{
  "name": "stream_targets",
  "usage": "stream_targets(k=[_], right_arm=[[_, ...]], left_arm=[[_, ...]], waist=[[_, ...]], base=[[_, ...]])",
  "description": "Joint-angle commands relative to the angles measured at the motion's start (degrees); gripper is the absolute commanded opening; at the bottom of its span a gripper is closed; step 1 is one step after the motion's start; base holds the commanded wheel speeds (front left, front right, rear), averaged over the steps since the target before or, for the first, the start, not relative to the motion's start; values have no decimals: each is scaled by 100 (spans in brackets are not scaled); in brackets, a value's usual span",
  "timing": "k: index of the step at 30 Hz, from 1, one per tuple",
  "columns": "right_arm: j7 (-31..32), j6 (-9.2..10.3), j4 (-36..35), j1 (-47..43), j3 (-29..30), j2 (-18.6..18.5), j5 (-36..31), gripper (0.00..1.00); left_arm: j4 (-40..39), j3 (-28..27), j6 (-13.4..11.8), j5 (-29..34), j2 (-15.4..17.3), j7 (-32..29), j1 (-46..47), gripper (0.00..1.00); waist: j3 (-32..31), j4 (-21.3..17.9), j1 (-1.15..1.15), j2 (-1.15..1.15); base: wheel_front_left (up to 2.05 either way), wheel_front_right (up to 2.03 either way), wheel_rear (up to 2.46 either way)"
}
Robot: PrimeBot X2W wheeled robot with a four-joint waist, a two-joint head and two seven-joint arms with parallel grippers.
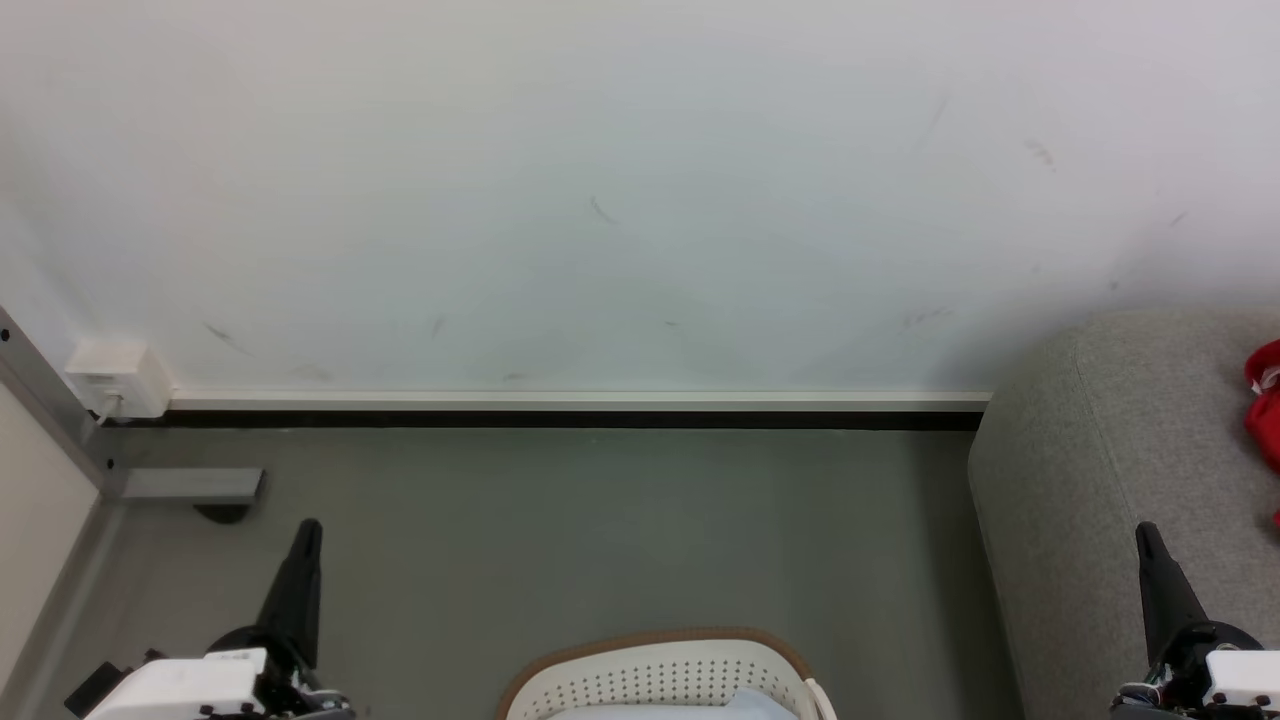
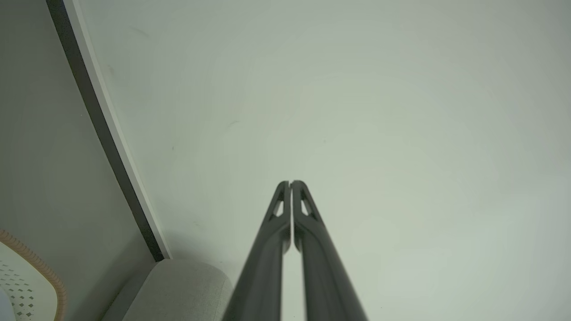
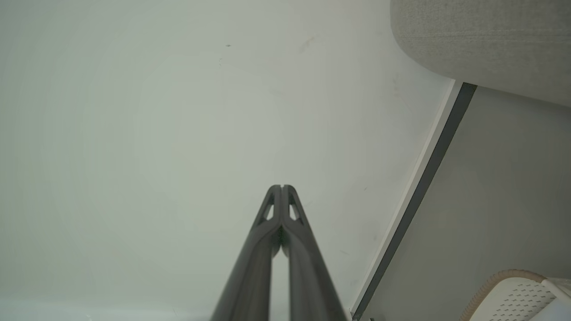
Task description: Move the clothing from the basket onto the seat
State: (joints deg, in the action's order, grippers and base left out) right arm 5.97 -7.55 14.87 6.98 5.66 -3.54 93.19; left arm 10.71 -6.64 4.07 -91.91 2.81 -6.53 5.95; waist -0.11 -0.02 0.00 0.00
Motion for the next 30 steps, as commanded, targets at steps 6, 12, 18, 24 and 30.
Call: stream_targets(k=[6, 12, 18, 24, 30], right_arm=[[-21, 12, -20, 57, -14, -40, 23, 0], [-32, 12, -21, 56, -23, -48, 30, 0], [-37, 12, -22, 55, -32, -55, 41, 0], [-43, 12, -23, 53, -42, -62, 52, 0], [-51, 12, -23, 52, -50, -69, 66, 0]], left_arm=[[-14, -19, 28, -83, 13, -19, 39, 0], [-15, -19, 29, -83, 13, -19, 39, 0], [-15, -19, 28, -83, 13, -19, 38, 0], [-15, -19, 28, -83, 13, -19, 38, 0], [-15, -19, 28, -83, 13, -19, 39, 0]], waist=[[0, 0, 0, 0], [0, 0, 0, 0], [0, 0, 0, 0], [0, 0, 0, 0], [0, 0, 0, 0]], base=[[0, 0, 0], [0, 0, 0], [0, 0, 0], [0, 0, 0], [0, 0, 0]])
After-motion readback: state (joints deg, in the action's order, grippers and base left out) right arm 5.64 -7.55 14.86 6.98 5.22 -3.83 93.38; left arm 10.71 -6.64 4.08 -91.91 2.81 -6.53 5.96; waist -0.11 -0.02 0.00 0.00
